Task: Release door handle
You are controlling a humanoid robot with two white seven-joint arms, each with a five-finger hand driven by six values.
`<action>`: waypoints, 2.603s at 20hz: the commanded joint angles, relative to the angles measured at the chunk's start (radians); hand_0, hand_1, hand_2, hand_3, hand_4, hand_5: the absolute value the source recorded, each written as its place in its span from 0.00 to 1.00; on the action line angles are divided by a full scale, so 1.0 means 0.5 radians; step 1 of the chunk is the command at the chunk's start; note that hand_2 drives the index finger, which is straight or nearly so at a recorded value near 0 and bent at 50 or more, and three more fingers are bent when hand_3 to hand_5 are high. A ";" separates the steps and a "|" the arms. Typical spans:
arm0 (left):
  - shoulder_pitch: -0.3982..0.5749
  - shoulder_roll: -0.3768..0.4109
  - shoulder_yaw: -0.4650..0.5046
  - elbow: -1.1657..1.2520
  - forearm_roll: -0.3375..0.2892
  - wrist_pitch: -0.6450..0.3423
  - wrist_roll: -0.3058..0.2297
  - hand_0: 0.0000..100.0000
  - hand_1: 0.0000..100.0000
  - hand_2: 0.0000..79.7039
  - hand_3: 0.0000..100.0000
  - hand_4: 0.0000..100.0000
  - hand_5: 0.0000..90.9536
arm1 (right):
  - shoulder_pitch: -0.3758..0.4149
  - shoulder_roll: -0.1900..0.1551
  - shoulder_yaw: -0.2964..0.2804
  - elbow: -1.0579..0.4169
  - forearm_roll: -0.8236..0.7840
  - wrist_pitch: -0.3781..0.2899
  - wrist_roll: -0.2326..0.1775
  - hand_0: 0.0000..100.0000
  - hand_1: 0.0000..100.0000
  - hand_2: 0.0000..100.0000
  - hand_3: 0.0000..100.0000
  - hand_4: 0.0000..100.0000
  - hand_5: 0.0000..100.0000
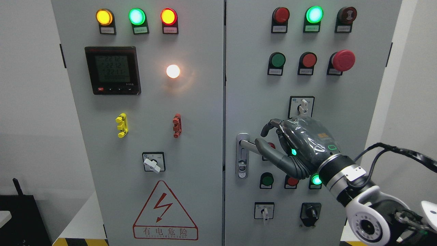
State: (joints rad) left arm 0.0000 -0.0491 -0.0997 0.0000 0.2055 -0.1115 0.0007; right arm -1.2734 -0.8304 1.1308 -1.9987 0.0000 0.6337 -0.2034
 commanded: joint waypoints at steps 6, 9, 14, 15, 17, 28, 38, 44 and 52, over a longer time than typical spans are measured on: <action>0.061 0.000 0.000 -0.061 0.000 -0.001 0.002 0.12 0.39 0.00 0.00 0.00 0.00 | 0.000 0.032 0.024 0.031 0.000 0.000 0.002 0.43 0.00 0.42 1.00 1.00 1.00; 0.061 0.000 0.000 -0.061 0.000 -0.001 0.002 0.12 0.39 0.00 0.00 0.00 0.00 | 0.000 0.032 0.024 0.034 0.000 0.000 0.002 0.43 0.00 0.43 1.00 1.00 1.00; 0.061 0.000 0.000 -0.061 0.000 -0.001 0.002 0.12 0.39 0.00 0.00 0.00 0.00 | 0.003 0.032 0.024 0.037 -0.003 0.000 -0.001 0.43 0.00 0.43 1.00 1.00 1.00; 0.061 0.000 0.000 -0.061 0.000 -0.001 0.002 0.12 0.39 0.00 0.00 0.00 0.00 | 0.003 0.032 0.024 0.040 -0.003 0.000 -0.001 0.43 0.00 0.43 1.00 1.00 1.00; 0.061 0.000 0.000 -0.061 0.000 -0.001 0.002 0.12 0.39 0.00 0.00 0.00 0.00 | 0.003 0.032 0.024 0.049 -0.034 0.000 -0.001 0.43 0.00 0.43 1.00 1.00 1.00; 0.061 0.000 0.000 -0.061 -0.003 -0.001 0.002 0.12 0.39 0.00 0.00 0.00 0.00 | 0.003 0.032 0.024 0.073 -0.074 0.000 -0.004 0.43 0.00 0.44 1.00 1.00 1.00; 0.061 0.000 0.000 -0.058 0.000 -0.001 0.002 0.12 0.39 0.00 0.00 0.00 0.00 | 0.010 0.035 0.021 0.077 -0.074 -0.003 -0.004 0.43 0.00 0.44 1.00 1.00 1.00; 0.061 0.000 0.000 -0.061 0.000 -0.001 0.002 0.12 0.39 0.00 0.00 0.00 0.00 | 0.016 0.044 0.021 0.077 -0.077 -0.003 -0.004 0.43 0.00 0.44 1.00 1.00 1.00; 0.061 0.000 0.000 -0.061 0.000 -0.001 0.002 0.12 0.39 0.00 0.00 0.00 0.00 | 0.022 0.047 0.021 0.080 -0.077 -0.003 -0.007 0.43 0.00 0.45 1.00 1.00 1.00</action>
State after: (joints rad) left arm 0.0000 -0.0491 -0.0997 0.0000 0.2055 -0.1115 0.0007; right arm -1.2643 -0.8096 1.1414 -1.9616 -0.0374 0.6325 -0.2055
